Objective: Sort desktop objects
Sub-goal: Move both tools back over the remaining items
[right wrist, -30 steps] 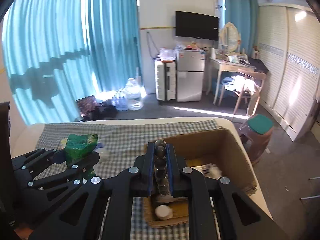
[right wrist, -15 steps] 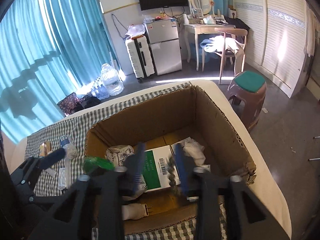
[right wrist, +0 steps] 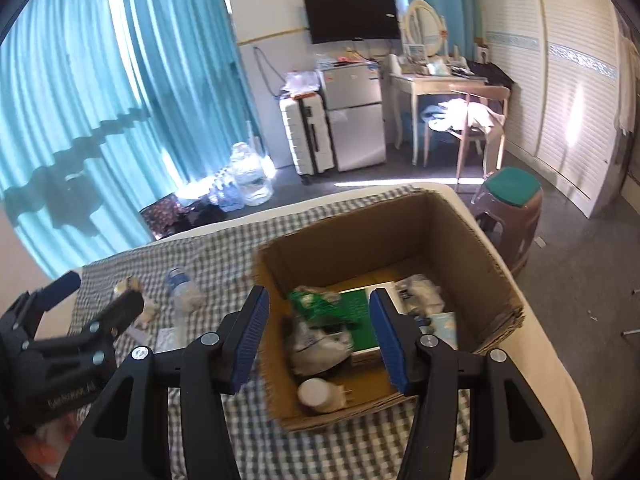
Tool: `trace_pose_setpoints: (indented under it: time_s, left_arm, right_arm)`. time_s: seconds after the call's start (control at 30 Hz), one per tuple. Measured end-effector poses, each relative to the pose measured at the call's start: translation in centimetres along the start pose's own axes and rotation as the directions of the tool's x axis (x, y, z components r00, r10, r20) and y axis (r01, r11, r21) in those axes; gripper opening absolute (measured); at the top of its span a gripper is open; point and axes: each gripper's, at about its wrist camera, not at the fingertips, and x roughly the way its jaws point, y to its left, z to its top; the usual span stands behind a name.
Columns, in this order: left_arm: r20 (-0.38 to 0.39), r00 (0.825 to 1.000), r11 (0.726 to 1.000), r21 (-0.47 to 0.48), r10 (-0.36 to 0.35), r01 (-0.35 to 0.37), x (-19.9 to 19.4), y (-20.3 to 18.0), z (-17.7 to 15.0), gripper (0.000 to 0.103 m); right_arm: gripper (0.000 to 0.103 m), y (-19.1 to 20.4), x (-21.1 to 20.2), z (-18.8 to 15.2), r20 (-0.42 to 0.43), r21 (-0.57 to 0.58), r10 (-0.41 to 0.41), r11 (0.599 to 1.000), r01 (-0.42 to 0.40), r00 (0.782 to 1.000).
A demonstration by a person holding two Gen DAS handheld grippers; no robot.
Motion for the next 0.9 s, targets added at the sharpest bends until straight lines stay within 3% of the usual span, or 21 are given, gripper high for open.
trace_pose_setpoints:
  time_s: [0.2, 0.3, 0.43, 0.7, 0.9]
  left_arm:
    - [0.069, 0.992, 0.992, -0.067, 0.109, -0.104, -4.9, 5.3, -1.1, 0.103]
    - [0.091, 0.984, 0.986, -0.083, 0.155, -0.147, -6.7, 8.2, -1.7, 0.103]
    - [0.081, 0.976, 0.973, -0.129, 0.202, -0.190, -7.8, 12.4, -2.9, 0.103]
    - [0.040, 0.969, 0.952, -0.200, 0.245, -0.233, -6.1, 20.1, -7.3, 0.103]
    - [-0.061, 0.965, 0.928, -0.266, 0.256, -0.263, -1.7, 24.6, -11.8, 0.103]
  right_arm:
    - [0.053, 6.2, -2.4, -1.6, 0.044, -0.116, 0.070, 0.991, -0.064, 0.997]
    - [0.071, 9.2, -3.4, -2.3, 0.076, -0.152, 0.118, 0.983, -0.105, 0.990]
    - [0.074, 12.7, -3.8, -2.9, 0.092, -0.147, 0.193, 0.973, -0.179, 0.977]
    - [0.074, 19.0, -0.9, -5.8, 0.039, -0.193, 0.255, 0.951, -0.243, 0.966]
    - [0.074, 22.4, 3.6, -9.0, -0.014, -0.252, 0.256, 0.935, -0.251, 0.967]
